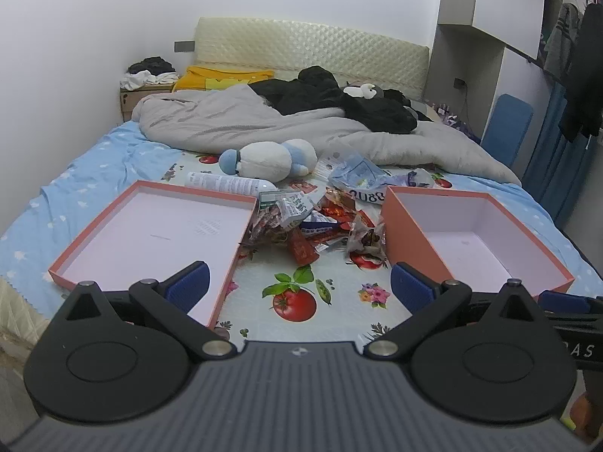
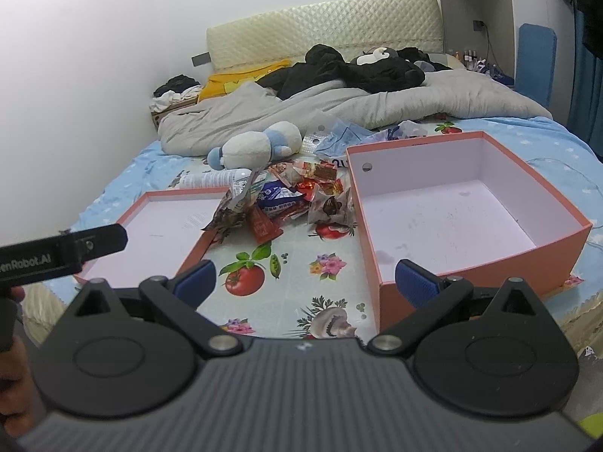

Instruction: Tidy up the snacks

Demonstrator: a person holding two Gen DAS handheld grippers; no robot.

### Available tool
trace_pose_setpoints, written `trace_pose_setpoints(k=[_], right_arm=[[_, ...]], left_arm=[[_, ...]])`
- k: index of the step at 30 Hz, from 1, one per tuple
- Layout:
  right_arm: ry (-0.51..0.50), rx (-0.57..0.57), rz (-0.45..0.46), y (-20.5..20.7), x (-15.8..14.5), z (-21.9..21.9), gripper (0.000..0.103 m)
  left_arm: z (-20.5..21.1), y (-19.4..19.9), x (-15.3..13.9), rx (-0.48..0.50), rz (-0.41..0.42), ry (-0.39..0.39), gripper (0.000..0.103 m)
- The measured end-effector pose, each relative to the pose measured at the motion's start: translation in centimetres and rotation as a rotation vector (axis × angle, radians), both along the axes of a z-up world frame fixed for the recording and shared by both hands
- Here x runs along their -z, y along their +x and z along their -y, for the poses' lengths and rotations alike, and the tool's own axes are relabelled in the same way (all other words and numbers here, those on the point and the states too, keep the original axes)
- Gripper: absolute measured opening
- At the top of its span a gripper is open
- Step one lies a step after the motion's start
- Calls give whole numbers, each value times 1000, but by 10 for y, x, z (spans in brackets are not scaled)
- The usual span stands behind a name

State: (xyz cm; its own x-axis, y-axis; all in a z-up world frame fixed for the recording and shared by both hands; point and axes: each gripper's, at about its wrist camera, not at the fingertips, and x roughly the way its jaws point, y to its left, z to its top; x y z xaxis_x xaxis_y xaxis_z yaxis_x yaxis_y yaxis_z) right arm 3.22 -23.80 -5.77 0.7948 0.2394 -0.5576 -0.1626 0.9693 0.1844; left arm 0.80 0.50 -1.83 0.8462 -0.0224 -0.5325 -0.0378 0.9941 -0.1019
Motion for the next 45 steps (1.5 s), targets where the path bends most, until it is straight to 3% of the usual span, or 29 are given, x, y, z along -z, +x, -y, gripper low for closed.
trace_pose_setpoints(k=[39, 41, 45], right_arm=[[41, 19, -6, -4, 12, 9, 103], [54, 14, -2, -5, 14, 10, 99], [7, -11, 5, -4, 18, 4, 79]], left_arm=[[2, 5, 14, 50, -35, -3, 103], [2, 5, 15, 55, -32, 0, 103], [3, 9, 24, 77, -29, 13, 102]])
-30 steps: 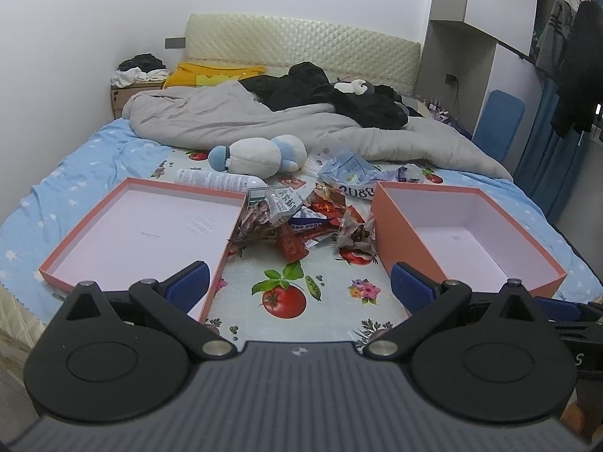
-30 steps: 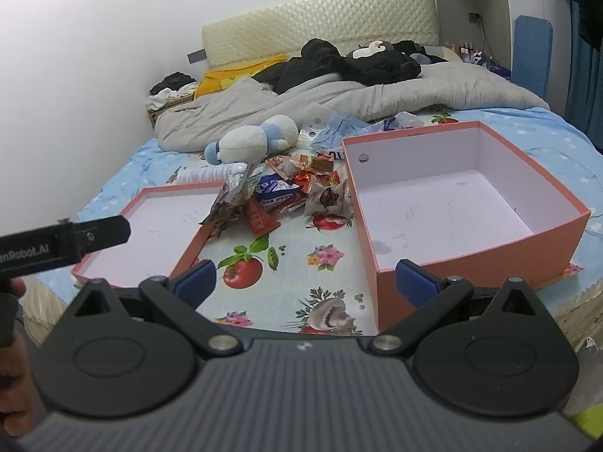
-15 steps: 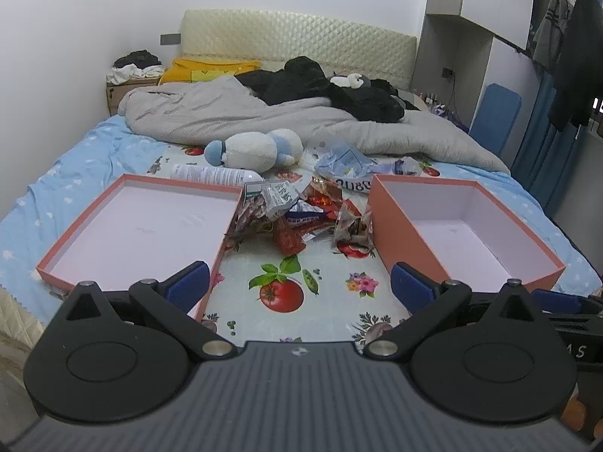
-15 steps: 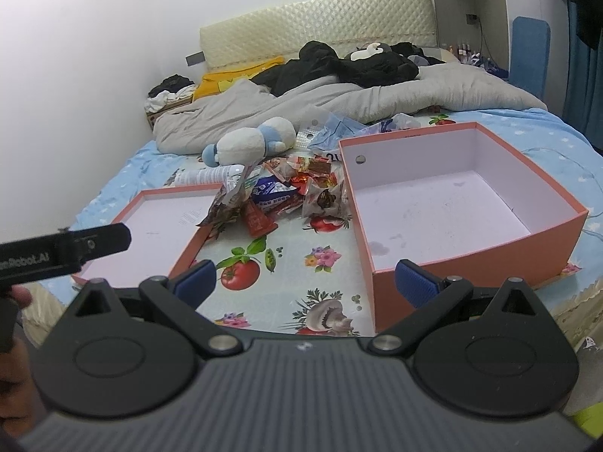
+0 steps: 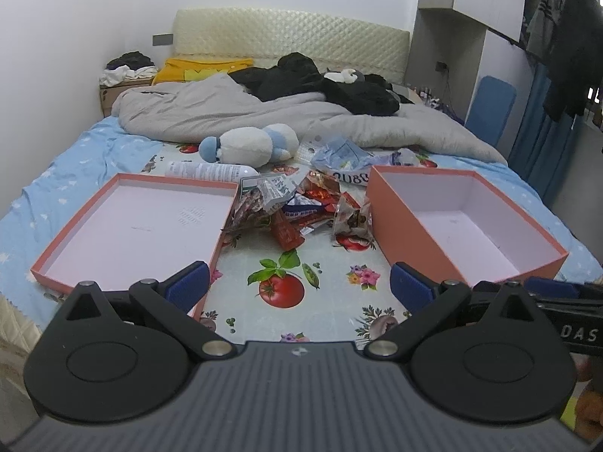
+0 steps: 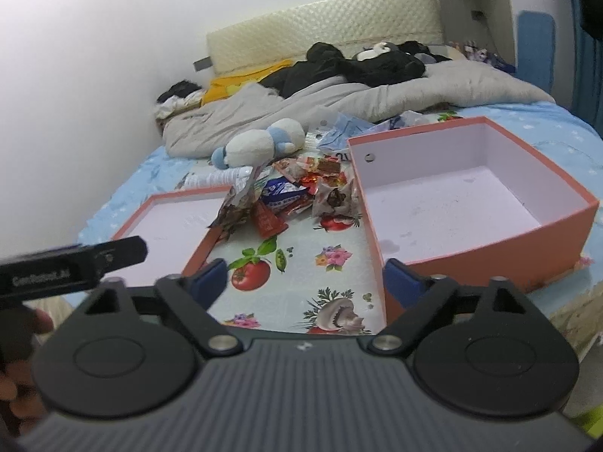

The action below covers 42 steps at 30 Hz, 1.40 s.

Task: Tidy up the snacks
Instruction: 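Grasp the white printed snack bag with the left gripper while the right gripper grasps a clear-wrapped candy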

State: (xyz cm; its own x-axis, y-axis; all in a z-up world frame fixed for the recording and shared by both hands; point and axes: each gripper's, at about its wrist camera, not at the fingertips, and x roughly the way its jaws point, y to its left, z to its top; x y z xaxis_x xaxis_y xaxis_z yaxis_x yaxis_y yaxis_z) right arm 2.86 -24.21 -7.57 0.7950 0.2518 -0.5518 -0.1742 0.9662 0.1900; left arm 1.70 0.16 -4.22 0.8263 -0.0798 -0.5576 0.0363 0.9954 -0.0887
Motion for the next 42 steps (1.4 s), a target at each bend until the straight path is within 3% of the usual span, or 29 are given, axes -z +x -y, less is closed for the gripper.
trace_pose_setpoints(k=[12, 23, 28, 33, 38, 42], right_arm=[[-55, -72, 23, 34, 22, -26, 76], [-145, -109, -2, 134, 60, -72, 75], [-172, -63, -71, 192, 80, -92, 72], [-218, 4, -73, 238, 93, -102, 70], [-231, 62, -97, 273, 114, -98, 63], [-232, 79, -94, 287, 131, -102, 62]], left_arm=[[-14, 51, 24, 20, -16, 30, 102], [-52, 177, 70, -5, -104, 25, 98], [-60, 245, 86, 26, -172, 13, 94], [-56, 297, 96, 76, -184, 85, 94], [-55, 328, 111, 80, -201, 43, 90], [-45, 333, 126, 100, -194, 78, 88]])
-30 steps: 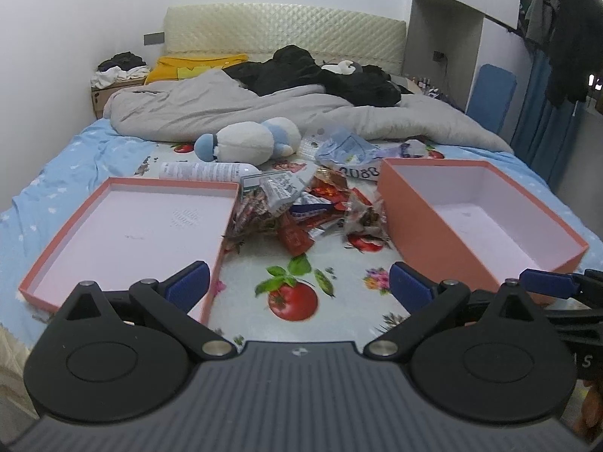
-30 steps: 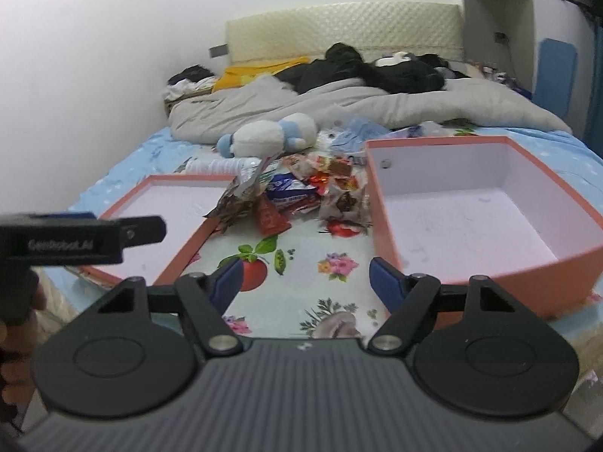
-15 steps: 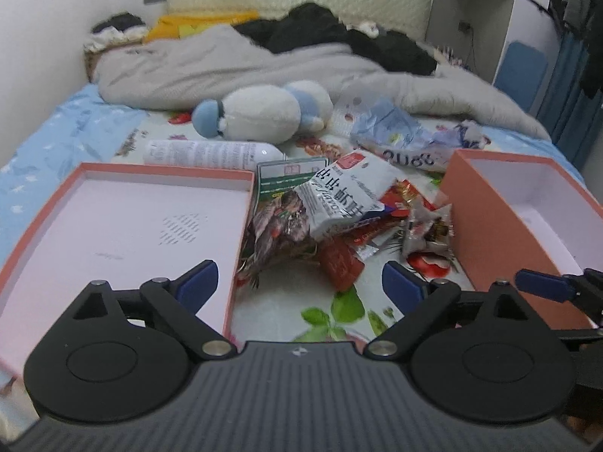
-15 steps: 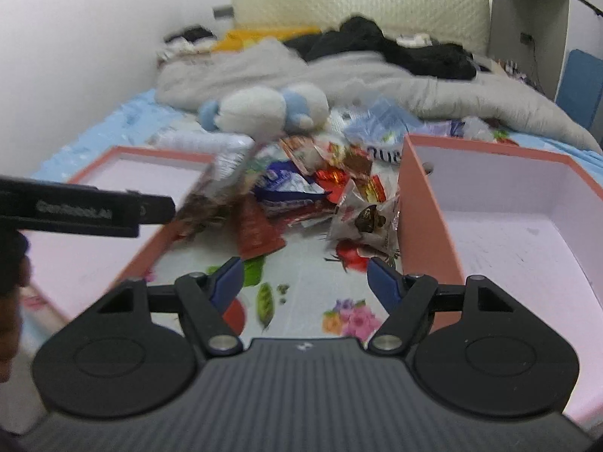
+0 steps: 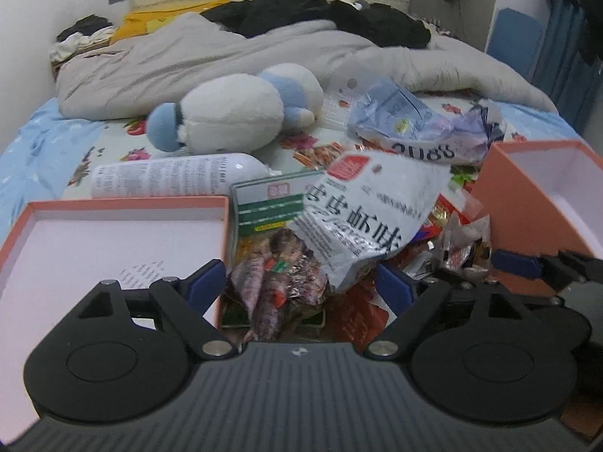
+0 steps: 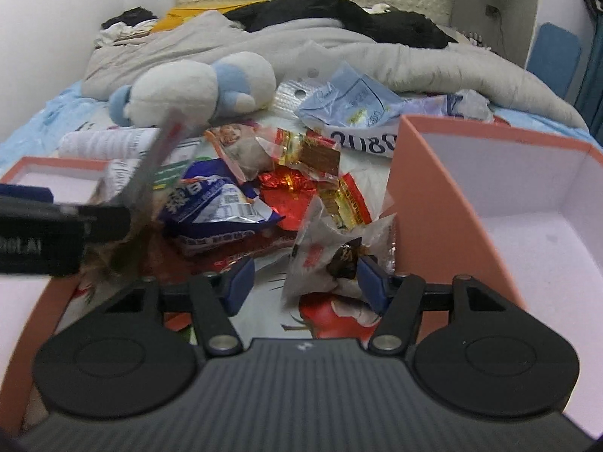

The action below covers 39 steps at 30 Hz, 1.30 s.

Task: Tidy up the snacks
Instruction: 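Grasp the white printed snack bag with the left gripper while the right gripper grasps a clear-wrapped candy, then carry both held snacks over the deeper pink box with both grippers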

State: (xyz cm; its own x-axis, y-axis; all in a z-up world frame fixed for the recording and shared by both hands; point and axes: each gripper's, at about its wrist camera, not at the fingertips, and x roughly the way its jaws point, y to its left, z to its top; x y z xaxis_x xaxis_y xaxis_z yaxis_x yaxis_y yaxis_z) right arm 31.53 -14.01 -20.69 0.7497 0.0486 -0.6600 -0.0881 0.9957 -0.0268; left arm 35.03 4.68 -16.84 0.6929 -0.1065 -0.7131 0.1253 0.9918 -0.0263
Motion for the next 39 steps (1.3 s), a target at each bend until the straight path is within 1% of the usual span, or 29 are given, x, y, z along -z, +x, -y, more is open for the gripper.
trace_pose_setpoints(k=[2, 4, 5, 7, 8, 9, 14, 15, 16, 22, 25, 30, 35, 39], right_arm=[[-30, -4, 12, 4, 7, -7, 63], [-68, 9, 19, 9, 15, -12, 63], [-74, 25, 15, 12, 17, -12, 60], [-50, 67, 11, 19, 21, -10, 52], [-46, 76, 15, 21, 22, -10, 49], [-53, 80, 22, 22, 22, -11, 43], [-35, 68, 25, 18, 17, -10, 36], [-29, 59, 23, 15, 14, -9, 35], [-25, 48, 16, 12, 12, -11, 33], [9, -17, -19, -13, -2, -10, 29], [18, -42, -17, -34, -10, -9, 29], [57, -74, -48, -62, -19, -3, 29], [99, -94, -73, -91, -31, 8, 29], [127, -118, -77, -111, -42, 15, 29]], left_arm=[[5, 5, 8, 12, 4, 28, 85], [9, 5, 14, 20, 18, 52, 77], [10, 6, 17, 27, 22, 59, 73], [9, 8, 22, 27, 29, 75, 64], [7, 9, 23, 25, 36, 80, 63], [5, 9, 24, 23, 41, 74, 59], [-4, 6, 22, 3, 51, 41, 50], [-6, 4, 21, 0, 49, 32, 46], [-7, 2, 19, -4, 43, 21, 44], [-13, -22, 3, -55, 35, -32, 40], [-12, -41, -5, -71, 28, -63, 40], [-8, -74, -20, -106, 17, -94, 39], [-4, -110, -32, -111, 2, -99, 39], [1, -138, -39, -113, -13, -108, 39]])
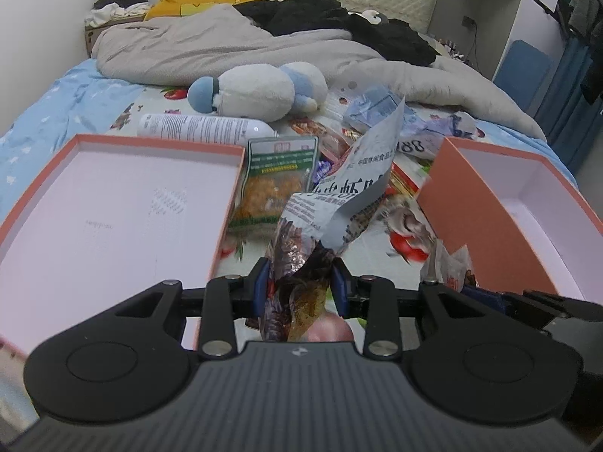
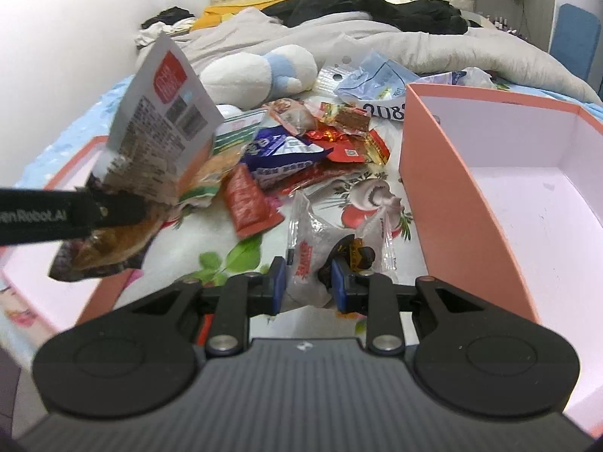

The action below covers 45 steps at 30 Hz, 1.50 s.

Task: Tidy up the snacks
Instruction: 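Carry both held snacks over the deeper pink box with both grippers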

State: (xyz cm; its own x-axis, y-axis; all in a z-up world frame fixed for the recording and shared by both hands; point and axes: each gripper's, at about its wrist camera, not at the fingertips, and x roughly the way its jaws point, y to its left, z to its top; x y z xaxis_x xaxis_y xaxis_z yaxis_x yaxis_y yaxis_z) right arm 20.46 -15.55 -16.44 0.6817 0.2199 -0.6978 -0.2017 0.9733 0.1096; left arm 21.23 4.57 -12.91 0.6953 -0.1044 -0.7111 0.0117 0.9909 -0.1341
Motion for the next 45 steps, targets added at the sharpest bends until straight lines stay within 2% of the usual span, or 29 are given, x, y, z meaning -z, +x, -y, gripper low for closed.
trace_pose_setpoints(k=[7, 17, 25, 30, 36, 45], right_arm=[[30, -22, 3, -28, -27, 15, 28], [63, -32, 16, -67, -54, 34, 28], [70, -36, 73, -99, -86, 51, 28], [47, -21, 116, -115, -102, 61, 28], [-1, 67, 170, -131, -120, 83, 28], [-24, 144, 189, -131, -125, 118, 28]], left_arm=[[14, -41, -22, -11, -2, -43, 39], [27, -75, -63, -29, -10, -88, 38], [40, -99, -82, 3, 7, -106, 38], [52, -108, -90, 43, 24, -134, 38], [73, -117, -101, 134, 36, -175, 38], [113, -100, -111, 212, 40, -208, 38]])
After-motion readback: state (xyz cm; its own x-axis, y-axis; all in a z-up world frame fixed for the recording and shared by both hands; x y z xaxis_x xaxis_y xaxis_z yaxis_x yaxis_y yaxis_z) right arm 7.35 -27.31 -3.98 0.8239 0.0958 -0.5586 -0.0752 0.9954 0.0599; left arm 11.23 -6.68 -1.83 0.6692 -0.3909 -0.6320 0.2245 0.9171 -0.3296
